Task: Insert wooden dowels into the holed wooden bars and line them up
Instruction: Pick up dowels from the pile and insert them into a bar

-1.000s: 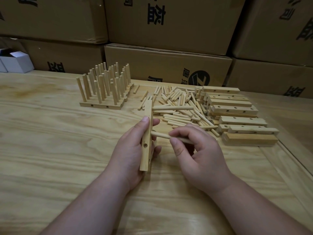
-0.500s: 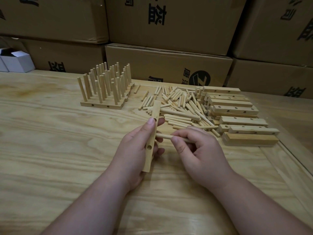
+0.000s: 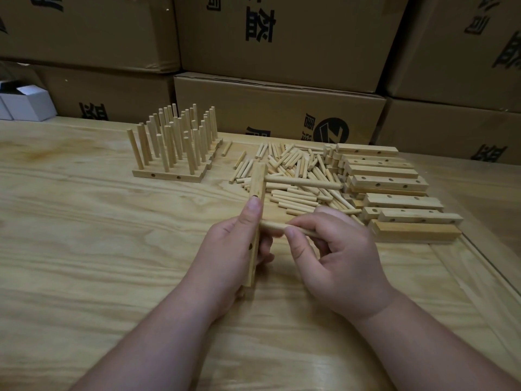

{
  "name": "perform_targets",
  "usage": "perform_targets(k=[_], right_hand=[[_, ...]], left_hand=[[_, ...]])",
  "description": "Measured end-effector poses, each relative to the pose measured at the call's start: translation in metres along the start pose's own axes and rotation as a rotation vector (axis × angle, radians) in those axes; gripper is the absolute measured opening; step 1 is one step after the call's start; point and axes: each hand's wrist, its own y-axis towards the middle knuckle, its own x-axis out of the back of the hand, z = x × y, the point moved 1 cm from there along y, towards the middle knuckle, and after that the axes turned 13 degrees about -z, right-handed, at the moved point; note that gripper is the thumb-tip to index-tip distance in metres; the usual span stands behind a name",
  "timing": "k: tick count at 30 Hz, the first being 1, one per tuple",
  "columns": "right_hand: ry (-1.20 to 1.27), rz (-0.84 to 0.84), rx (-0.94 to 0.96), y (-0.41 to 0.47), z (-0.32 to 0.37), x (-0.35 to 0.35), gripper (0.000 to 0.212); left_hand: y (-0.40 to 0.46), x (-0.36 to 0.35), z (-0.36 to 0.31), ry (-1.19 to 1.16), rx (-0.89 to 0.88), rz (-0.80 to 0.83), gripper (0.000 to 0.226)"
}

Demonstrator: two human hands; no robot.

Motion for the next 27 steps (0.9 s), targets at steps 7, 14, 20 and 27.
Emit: perform_targets(k=[7,14,20,27], right_hand=[[-0.011,0.071,-0.083,0.0005,-0.0038,0.0009,0.008],[-0.064,0.096,-0.14,0.0045,-0.0045,0.0031,0.013],[-0.089,0.1,-0.172,0.0063,0.0012,0.0006,0.012],[0.081,0.214,-0.474,0.0045,-0.0004,0.001,0.008]], left_hand=[[-0.0014,-0.0008,-0.0007,0.1,-0.003,-0.022,0.063],[0.0005,-0.0027,0.003,0.131,-0.036,0.015,0.053],[0.0028,-0.0006,0.0058,0.06,-0.028,0.014,0.051],[0.0029,0.001,0.0059,0.105,-0.041,0.019,0.056]])
